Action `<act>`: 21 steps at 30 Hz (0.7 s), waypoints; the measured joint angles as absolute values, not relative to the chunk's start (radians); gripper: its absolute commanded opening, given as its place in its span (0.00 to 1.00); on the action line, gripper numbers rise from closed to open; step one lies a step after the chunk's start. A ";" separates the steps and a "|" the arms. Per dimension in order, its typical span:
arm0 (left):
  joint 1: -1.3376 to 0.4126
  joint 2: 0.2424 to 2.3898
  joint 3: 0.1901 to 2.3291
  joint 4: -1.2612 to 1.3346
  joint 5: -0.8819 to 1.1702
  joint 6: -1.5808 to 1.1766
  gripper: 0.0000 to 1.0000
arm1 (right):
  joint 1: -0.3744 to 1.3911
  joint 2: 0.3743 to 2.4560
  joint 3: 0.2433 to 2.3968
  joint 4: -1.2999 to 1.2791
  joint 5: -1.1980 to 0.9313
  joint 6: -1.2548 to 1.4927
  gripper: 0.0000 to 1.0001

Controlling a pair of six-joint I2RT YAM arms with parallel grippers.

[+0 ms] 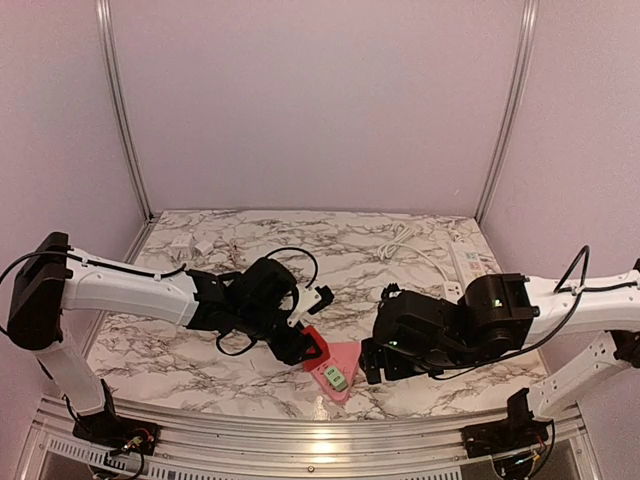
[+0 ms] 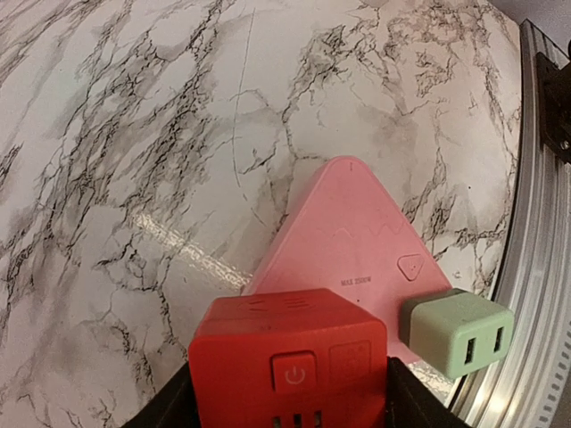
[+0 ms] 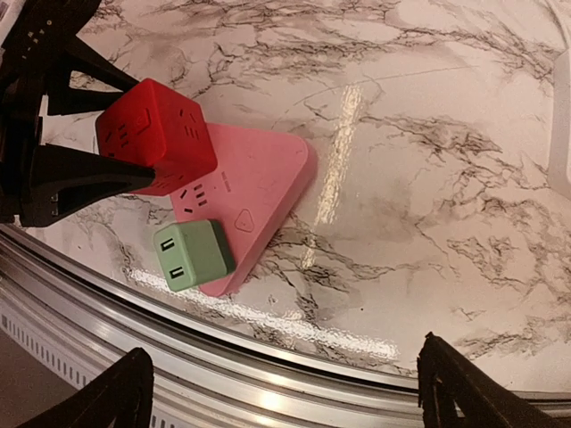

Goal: Insert the plug
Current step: Pick up the socket from the center of the board, then place the socket at the corner of the board.

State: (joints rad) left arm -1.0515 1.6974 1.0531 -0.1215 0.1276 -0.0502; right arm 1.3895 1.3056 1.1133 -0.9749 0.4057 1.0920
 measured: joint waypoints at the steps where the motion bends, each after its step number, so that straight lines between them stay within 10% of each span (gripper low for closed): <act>1: -1.052 1.697 1.053 -0.121 0.125 -0.054 0.20 | 1.390 1.306 1.110 -0.974 0.406 1.092 0.97; 21: -0.881 1.322 0.987 -0.212 -0.145 -0.201 0.07 | 1.390 1.272 1.067 -0.957 0.410 1.098 0.97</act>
